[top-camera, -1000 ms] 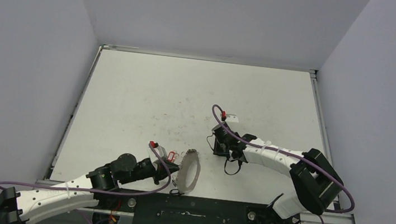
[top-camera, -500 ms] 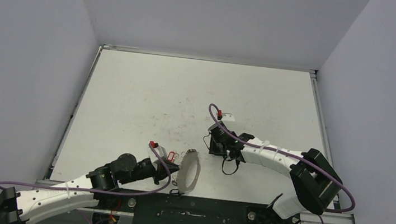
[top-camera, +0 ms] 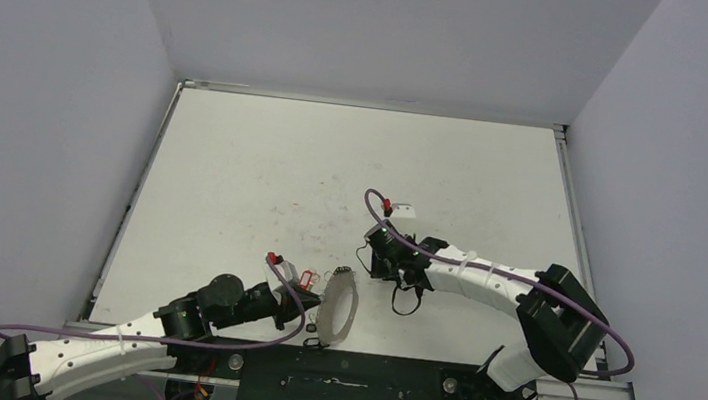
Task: Put the keys on the keyring
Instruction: Pick up the key from the center of the board, then insert the key onto the keyring.
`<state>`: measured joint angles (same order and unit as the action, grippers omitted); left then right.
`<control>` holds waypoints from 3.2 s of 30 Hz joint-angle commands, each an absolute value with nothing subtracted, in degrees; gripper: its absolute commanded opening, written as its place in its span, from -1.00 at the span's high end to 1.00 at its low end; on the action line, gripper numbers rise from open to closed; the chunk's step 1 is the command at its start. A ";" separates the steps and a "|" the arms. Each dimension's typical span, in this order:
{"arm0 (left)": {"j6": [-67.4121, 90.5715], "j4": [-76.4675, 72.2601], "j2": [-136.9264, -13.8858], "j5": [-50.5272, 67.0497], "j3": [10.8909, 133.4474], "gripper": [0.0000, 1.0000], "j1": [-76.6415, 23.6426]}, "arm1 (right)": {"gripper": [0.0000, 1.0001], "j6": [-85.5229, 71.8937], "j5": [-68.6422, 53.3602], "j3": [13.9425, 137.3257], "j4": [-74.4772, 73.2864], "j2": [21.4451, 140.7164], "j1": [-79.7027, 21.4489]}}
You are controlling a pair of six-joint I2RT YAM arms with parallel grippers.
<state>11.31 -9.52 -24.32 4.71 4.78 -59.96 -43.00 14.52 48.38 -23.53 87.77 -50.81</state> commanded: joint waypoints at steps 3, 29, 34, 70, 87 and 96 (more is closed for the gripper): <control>10.72 -11.51 -23.75 5.19 7.47 1.00 -60.29 | 0.20 -42.91 20.44 51.19 -25.75 86.89 -52.99; 10.81 -11.63 -25.22 5.29 7.85 1.00 -60.30 | 1.00 -37.73 20.09 50.22 -25.27 84.93 -53.50; 10.57 -10.77 -25.24 5.07 8.84 1.00 -60.29 | 1.00 -29.61 17.19 48.31 -24.82 77.52 -55.40; 9.30 -13.90 -27.51 8.79 9.77 1.00 -60.36 | 1.00 -12.97 -24.84 47.46 -6.70 75.12 -64.76; 9.23 -14.37 -27.64 9.05 9.45 1.00 -60.38 | 1.00 -12.32 -18.78 47.82 -9.46 71.12 -64.91; 9.14 -14.74 -27.77 9.18 9.45 1.00 -60.38 | 1.00 -12.05 -16.57 47.96 -10.43 70.82 -64.89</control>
<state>9.80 -10.11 -28.10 8.14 7.22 -59.99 -12.62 -19.14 45.63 -11.46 71.99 -64.62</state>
